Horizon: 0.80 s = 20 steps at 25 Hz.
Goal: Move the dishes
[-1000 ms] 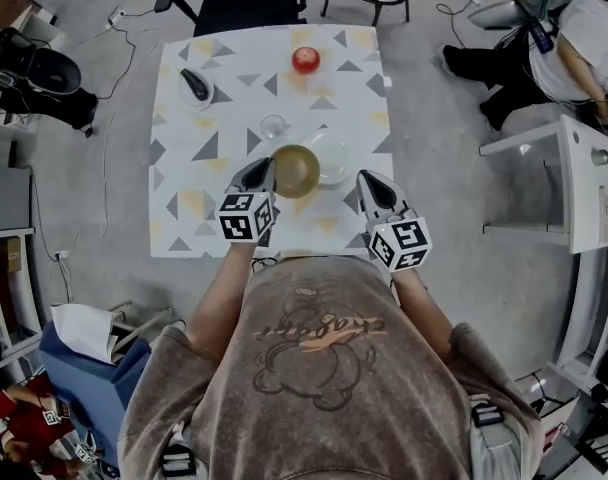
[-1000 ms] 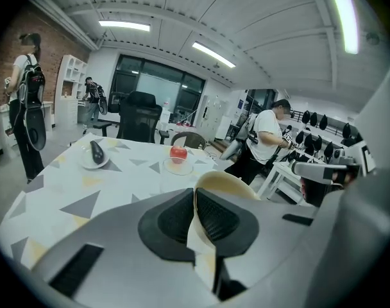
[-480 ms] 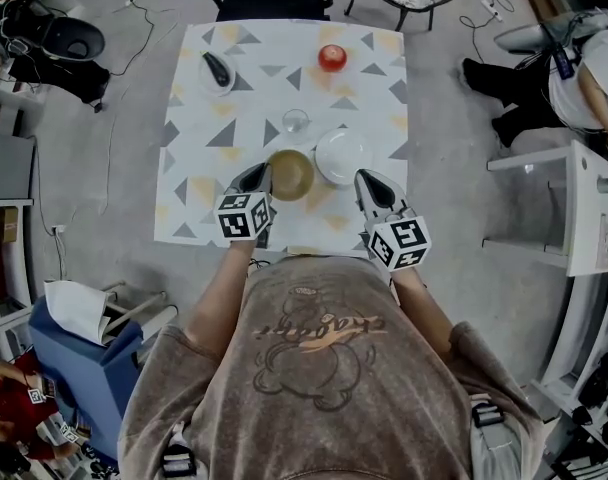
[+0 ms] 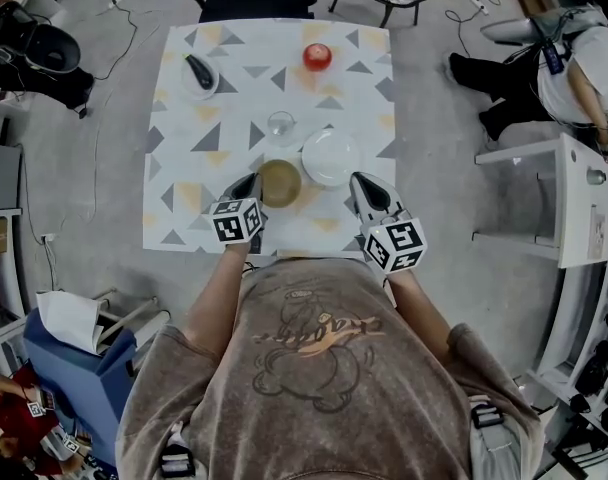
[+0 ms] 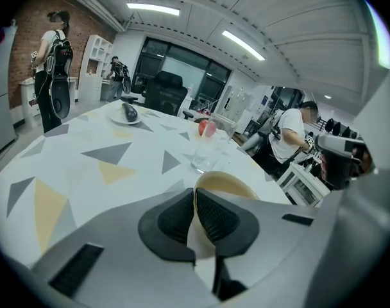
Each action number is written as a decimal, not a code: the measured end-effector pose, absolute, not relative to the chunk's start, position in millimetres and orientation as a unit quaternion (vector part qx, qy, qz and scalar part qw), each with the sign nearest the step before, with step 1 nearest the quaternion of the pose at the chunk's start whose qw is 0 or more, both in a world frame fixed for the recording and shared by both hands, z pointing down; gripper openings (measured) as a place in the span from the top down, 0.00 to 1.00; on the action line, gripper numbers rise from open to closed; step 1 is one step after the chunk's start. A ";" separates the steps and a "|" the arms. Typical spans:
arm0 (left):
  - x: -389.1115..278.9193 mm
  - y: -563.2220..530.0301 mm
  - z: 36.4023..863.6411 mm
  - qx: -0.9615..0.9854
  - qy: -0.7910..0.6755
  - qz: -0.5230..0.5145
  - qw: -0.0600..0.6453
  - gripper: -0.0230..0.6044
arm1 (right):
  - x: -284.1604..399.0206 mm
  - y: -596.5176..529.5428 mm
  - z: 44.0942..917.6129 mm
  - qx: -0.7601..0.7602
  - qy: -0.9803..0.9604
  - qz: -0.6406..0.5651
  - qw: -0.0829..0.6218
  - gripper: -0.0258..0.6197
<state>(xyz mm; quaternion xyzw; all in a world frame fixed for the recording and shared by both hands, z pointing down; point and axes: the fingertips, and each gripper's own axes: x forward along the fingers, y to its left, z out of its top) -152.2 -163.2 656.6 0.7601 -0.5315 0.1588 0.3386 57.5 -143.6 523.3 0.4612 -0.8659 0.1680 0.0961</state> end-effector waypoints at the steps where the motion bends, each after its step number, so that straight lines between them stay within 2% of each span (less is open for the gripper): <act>1: -152.2 -162.2 659.8 0.759 -0.531 0.161 0.341 0.91 | 58.3 -143.5 524.2 0.462 -0.865 0.169 0.097 0.95; 11: -153.5 -163.4 665.0 0.764 -0.525 0.159 0.339 0.91 | 54.9 -143.4 525.4 0.459 -0.866 0.170 0.099 0.95; 12: -153.6 -164.8 662.4 0.766 -0.525 0.155 0.337 0.90 | 54.5 -143.5 525.1 0.459 -0.866 0.170 0.099 0.95; 14: -152.7 -168.3 655.5 0.771 -0.524 0.146 0.331 0.77 | 54.4 -143.9 524.4 0.460 -0.866 0.168 0.098 0.95; 15: -152.3 -170.6 650.9 0.774 -0.524 0.144 0.326 0.75 | 54.5 -144.4 523.9 0.460 -0.866 0.168 0.098 0.95; 20: -153.0 -188.5 612.8 0.793 -0.525 0.128 0.280 0.75 | 52.5 -148.2 518.4 0.462 -0.867 0.162 0.091 0.95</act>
